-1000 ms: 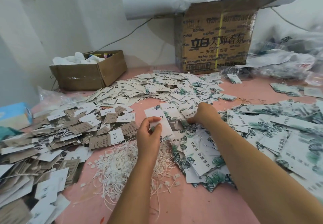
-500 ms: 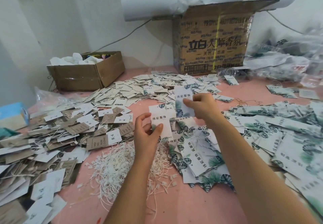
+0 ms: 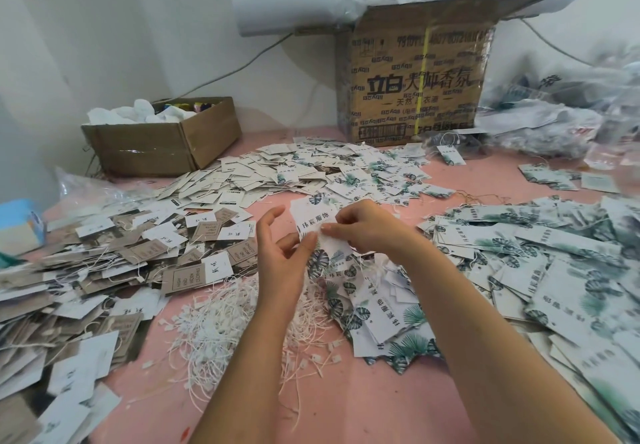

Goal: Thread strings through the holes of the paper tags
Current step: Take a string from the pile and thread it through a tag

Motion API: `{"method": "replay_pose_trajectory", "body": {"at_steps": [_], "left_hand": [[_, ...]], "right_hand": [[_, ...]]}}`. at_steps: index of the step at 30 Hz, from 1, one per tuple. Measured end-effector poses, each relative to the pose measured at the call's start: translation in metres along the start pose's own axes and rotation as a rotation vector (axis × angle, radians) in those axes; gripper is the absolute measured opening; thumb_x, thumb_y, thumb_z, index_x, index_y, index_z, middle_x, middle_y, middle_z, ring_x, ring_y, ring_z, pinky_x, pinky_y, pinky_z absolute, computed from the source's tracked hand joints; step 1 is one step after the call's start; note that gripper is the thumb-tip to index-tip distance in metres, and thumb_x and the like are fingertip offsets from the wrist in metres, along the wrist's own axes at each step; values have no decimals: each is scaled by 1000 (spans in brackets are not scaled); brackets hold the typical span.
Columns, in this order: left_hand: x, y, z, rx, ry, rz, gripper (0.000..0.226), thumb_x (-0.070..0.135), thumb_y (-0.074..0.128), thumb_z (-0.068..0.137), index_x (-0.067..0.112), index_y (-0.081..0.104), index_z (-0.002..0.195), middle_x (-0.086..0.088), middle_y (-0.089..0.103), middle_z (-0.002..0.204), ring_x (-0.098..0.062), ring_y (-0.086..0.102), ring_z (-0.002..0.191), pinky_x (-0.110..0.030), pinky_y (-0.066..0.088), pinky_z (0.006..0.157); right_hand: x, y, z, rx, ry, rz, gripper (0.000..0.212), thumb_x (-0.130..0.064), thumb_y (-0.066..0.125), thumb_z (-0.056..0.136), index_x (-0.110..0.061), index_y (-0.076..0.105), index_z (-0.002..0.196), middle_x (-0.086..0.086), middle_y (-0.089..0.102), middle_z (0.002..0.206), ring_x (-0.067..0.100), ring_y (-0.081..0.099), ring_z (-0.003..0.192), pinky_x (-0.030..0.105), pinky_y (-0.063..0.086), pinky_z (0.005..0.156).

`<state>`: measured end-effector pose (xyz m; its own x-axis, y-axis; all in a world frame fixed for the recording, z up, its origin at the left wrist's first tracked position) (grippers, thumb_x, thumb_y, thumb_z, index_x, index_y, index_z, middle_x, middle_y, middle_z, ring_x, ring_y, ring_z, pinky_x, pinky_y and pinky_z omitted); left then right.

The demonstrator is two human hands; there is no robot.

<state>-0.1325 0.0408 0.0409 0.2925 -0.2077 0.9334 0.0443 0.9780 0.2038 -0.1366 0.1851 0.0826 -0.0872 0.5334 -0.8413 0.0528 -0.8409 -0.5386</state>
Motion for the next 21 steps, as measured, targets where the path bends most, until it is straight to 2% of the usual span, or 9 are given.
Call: {"method": "replay_pose_trajectory", "body": {"at_steps": [2, 4, 7, 10, 12, 14, 17, 21], "left_hand": [[1, 0, 2, -24, 31, 19, 49, 7, 64, 86, 51, 52, 104, -2, 71, 87, -13, 67, 74, -18, 52, 63], [1, 1, 3, -55, 64, 88, 41, 6, 60, 89, 45, 60, 102, 6, 69, 79, -14, 57, 68, -18, 48, 59], [-2, 6, 2, -89, 45, 133, 33, 6, 55, 93, 37, 68, 93, 17, 70, 83, -7, 56, 69, -19, 46, 59], [0, 14, -1, -156, 31, 137, 25, 18, 51, 96, 35, 68, 88, 19, 70, 81, 2, 63, 73, -16, 50, 63], [2, 18, -3, -211, 41, 149, 21, 28, 50, 94, 34, 68, 85, 16, 70, 79, 2, 62, 72, -15, 49, 65], [2, 18, -3, -226, 43, 159, 15, 28, 53, 91, 32, 67, 87, 17, 69, 76, 2, 60, 69, -14, 46, 61], [0, 18, -3, -233, 39, 165, 8, 31, 58, 87, 31, 65, 92, 17, 70, 79, -6, 61, 73, -21, 47, 64], [0, 17, -4, -286, 45, 160, 28, 44, 59, 76, 40, 60, 104, 27, 69, 89, -1, 65, 79, -18, 54, 71]], "right_hand": [[-7, -6, -2, 66, -20, 21, 26, -14, 50, 95, -13, 54, 70, -1, 47, 58, 10, 39, 49, 19, 33, 45], [-14, -16, -4, 157, -65, 111, 30, 5, 36, 94, -11, 56, 80, 3, 53, 67, 12, 43, 55, 19, 35, 49], [-22, -14, -9, 59, -159, 338, 41, 24, 24, 83, -5, 53, 83, 10, 52, 67, 13, 42, 50, 17, 32, 44], [-28, 2, -12, -62, -194, 342, 42, 25, 28, 82, -8, 52, 86, 6, 50, 75, 10, 44, 48, 16, 33, 44], [-27, 5, -9, -30, -175, 233, 41, 22, 32, 83, -12, 52, 89, 1, 47, 84, 9, 45, 50, 18, 35, 46], [-24, 5, -7, -3, -142, 188, 39, 19, 34, 84, -15, 50, 94, 0, 43, 92, 9, 45, 51, 26, 34, 49], [-24, 3, -9, -11, -121, 167, 39, 18, 33, 84, -16, 47, 96, 2, 39, 97, 9, 43, 50, 32, 30, 51], [-32, 3, -16, -75, -148, 146, 42, 21, 32, 78, -16, 45, 96, 4, 36, 95, 9, 39, 51, 22, 29, 46]]}}
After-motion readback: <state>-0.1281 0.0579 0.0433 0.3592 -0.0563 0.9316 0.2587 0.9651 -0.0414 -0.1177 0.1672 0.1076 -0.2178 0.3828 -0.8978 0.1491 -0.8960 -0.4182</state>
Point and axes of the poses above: each hand's wrist, its own z-axis towards the middle knuckle, its own y-axis out of the palm, x = y × z, the point moved 5 cm from there along z, towards the middle knuckle
